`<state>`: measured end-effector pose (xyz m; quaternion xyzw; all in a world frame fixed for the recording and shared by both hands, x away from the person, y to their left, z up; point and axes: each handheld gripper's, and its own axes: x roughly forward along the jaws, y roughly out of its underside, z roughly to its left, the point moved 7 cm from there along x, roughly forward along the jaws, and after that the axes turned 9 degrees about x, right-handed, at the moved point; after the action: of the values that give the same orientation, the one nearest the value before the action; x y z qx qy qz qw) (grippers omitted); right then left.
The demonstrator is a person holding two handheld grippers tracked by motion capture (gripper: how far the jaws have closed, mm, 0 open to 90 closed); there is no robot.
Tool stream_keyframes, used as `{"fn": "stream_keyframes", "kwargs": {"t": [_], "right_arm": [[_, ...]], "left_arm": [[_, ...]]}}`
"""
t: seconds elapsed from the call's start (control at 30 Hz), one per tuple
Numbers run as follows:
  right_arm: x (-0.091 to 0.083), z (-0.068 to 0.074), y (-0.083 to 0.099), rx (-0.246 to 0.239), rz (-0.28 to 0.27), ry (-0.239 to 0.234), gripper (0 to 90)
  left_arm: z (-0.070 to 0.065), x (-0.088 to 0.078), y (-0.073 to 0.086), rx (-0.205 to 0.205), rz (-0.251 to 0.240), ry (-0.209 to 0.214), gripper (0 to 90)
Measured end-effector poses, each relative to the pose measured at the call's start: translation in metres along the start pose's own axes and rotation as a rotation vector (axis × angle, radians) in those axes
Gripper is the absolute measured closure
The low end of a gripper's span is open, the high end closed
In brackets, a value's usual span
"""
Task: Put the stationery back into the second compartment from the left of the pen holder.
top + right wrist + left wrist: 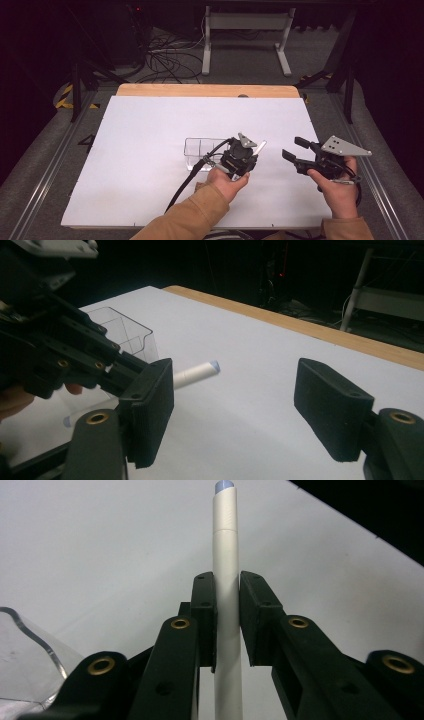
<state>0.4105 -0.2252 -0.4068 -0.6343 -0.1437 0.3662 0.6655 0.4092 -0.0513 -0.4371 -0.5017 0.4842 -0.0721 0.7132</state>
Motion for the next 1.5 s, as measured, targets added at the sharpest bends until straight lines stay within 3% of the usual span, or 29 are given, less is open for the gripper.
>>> {"fn": "stream_keyframes", "kwargs": {"t": [0.43,0.77,0.9,1.5], "right_arm": [[0.003,0.001,0.002,-0.001,0.012,-0.005,32.9],[0.005,0.004,0.003,-0.001,0.015,-0.020,33.0],[0.006,0.004,0.004,-0.004,0.019,-0.021,33.0],[0.009,0.005,0.005,-0.011,0.026,-0.026,33.0]], "left_arm": [[0.001,-0.038,-0.017,0.017,-0.198,0.039,78.5],[0.007,-0.060,-0.027,0.028,-0.333,0.043,78.5],[0.011,-0.067,-0.029,0.044,-0.383,0.026,78.5],[0.040,-0.092,-0.034,0.051,-0.470,-0.008,78.5]]}}
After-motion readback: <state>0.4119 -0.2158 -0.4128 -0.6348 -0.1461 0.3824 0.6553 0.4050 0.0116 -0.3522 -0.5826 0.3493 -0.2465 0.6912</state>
